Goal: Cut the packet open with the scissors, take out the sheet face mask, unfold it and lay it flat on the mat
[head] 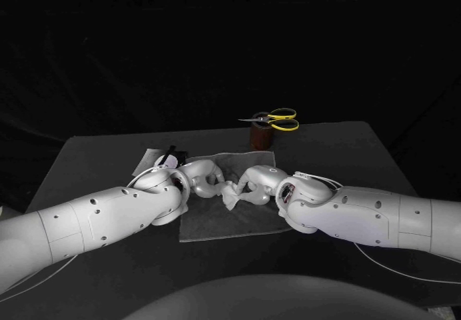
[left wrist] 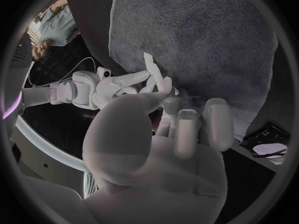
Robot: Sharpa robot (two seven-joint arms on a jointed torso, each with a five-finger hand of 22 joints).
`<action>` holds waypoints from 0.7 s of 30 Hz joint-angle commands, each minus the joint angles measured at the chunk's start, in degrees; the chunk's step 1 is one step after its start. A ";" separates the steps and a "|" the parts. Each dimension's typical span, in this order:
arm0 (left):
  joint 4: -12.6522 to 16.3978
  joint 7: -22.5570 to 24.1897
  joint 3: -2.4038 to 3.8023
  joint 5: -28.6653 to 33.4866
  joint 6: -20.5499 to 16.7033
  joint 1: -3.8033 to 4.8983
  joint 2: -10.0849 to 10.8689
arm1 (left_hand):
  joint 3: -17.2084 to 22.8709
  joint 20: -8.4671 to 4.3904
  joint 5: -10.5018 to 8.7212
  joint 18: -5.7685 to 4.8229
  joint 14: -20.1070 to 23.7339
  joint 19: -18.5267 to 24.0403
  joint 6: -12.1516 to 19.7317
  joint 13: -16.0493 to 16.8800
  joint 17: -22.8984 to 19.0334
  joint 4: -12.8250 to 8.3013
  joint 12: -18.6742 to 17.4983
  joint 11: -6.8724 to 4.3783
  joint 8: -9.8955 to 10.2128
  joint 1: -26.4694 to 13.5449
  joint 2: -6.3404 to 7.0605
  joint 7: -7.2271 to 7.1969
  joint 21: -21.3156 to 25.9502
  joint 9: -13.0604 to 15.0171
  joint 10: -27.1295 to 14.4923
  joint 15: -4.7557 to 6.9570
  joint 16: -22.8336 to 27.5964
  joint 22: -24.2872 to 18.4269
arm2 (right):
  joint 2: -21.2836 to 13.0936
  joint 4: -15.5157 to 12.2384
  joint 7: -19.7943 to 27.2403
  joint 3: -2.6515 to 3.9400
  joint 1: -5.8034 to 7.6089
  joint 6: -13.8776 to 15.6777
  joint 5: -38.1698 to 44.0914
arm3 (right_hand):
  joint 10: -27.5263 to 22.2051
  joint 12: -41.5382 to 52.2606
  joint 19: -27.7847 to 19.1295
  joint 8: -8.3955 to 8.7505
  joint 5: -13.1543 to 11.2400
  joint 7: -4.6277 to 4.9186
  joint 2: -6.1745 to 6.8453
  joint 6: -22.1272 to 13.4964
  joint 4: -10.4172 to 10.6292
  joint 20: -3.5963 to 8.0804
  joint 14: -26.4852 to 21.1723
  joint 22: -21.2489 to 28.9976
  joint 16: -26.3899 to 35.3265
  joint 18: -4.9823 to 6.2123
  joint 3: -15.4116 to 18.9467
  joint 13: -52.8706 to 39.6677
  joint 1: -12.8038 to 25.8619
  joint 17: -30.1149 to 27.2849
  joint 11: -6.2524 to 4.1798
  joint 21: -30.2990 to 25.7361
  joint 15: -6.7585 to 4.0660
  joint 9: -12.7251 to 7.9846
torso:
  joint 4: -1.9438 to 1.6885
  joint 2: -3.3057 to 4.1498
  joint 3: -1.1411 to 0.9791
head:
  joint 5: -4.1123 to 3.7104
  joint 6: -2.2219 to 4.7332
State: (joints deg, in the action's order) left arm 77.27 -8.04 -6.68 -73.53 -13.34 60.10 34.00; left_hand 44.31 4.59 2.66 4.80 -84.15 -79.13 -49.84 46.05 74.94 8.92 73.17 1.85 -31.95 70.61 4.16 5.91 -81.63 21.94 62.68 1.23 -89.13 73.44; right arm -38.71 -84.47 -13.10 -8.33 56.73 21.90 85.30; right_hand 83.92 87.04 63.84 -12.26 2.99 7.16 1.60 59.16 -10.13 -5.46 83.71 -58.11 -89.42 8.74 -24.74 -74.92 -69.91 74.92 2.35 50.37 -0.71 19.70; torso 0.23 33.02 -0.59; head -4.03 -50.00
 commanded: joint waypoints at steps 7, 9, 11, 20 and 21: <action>-0.21 0.46 0.14 3.99 -0.91 0.04 0.58 | 3.15 -0.48 0.15 -0.90 -4.92 -0.07 0.16 0.33 12.69 -1.17 -0.30 -0.09 -0.87 -0.95 0.42 0.06 -0.11 1.58 -0.11 0.42 -0.20 0.03 | -0.05 0.30 -1.14 -0.11 -0.12 -1.79 1.11 | 4.81 0.29 -0.21 0.11 -0.11 0.01 -0.15 0.25 -0.09 -0.13 5.47 -0.04 -0.20 0.53 -0.32 -12.94 0.19 13.09 0.30 -0.33 0.10 0.08 | -0.01 -0.02 -0.09 | 0.16 0.00; -0.32 0.29 0.14 4.11 -1.06 0.05 0.62 | 3.36 -0.48 0.15 -0.89 -4.91 -0.05 0.16 0.35 12.66 -1.29 -0.30 -0.09 -0.91 -0.95 0.45 0.07 -0.10 1.58 -0.10 0.42 -0.20 -0.01 | -0.04 0.30 -1.15 -0.11 -0.12 -1.79 1.12 | 4.79 0.24 -0.27 0.11 -0.13 0.00 -0.14 0.31 -0.08 -0.12 5.43 0.01 -0.18 0.55 -0.31 -12.91 0.24 13.00 0.29 -0.41 0.09 0.08 | 0.01 -0.01 -0.09 | 0.19 0.00; -0.43 0.16 0.15 4.21 -1.22 0.05 0.66 | 3.84 -0.50 0.14 -0.90 -4.92 -0.06 0.17 0.33 12.69 -1.72 -0.33 -0.09 -1.04 -0.89 0.66 0.07 -0.10 1.58 -0.11 0.43 -0.20 0.02 | -0.04 0.31 -1.15 -0.11 -0.12 -1.76 1.13 | 4.79 0.24 -0.27 0.11 -0.13 0.00 -0.14 0.31 -0.08 -0.12 5.43 0.01 -0.18 0.55 -0.31 -12.91 0.24 13.00 0.29 -0.41 0.09 0.08 | 0.05 -0.01 -0.07 | 0.20 0.00; -0.61 0.79 0.29 4.97 -3.47 0.04 1.34 | 4.48 -0.51 0.14 -0.90 -4.93 -0.06 0.21 0.07 12.73 -2.47 -0.48 -0.09 -1.29 -0.59 1.13 0.12 -0.11 1.62 -0.27 0.43 -0.21 0.03 | -0.11 0.24 -1.00 -0.11 -0.12 -1.21 1.07 | 4.78 0.21 -0.27 0.12 -0.13 -0.01 -0.12 0.37 -0.06 -0.11 5.42 -0.02 -0.18 0.54 -0.30 -12.88 0.31 12.95 0.28 -0.38 0.08 0.07 | 0.06 0.02 -0.12 | 0.07 0.00; -0.54 1.01 0.30 5.23 -3.99 0.03 1.53 | 4.55 -0.51 0.14 -0.89 -4.90 -0.04 0.24 0.03 12.66 -2.51 -0.51 -0.07 -1.30 -0.56 1.15 0.14 -0.09 1.62 -0.30 0.43 -0.19 -0.01 | -0.13 0.23 -0.98 -0.11 -0.12 -1.14 1.05 | 4.78 0.21 -0.27 0.12 -0.13 -0.01 -0.12 0.37 -0.06 -0.11 5.42 -0.02 -0.18 0.54 -0.30 -12.88 0.31 12.95 0.28 -0.38 0.08 0.07 | 0.05 0.01 -0.10 | 0.04 0.00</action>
State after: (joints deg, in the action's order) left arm 76.62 -8.00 -6.45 -69.47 -15.20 60.12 35.41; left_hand 47.53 4.39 2.61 4.80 -84.15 -79.34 -49.72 46.16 74.94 7.42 72.88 1.87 -33.04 69.63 5.00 5.98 -81.59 23.49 62.66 1.22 -89.12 73.38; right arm -38.72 -84.40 -13.15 -8.31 56.76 21.63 85.75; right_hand 83.92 86.92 63.84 -12.27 2.99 7.08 1.60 59.24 -10.12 -5.46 83.70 -58.03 -89.34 8.73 -24.74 -74.92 -69.91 74.94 2.35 50.14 -0.70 19.67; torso 0.26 33.01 -0.70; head -3.87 -50.00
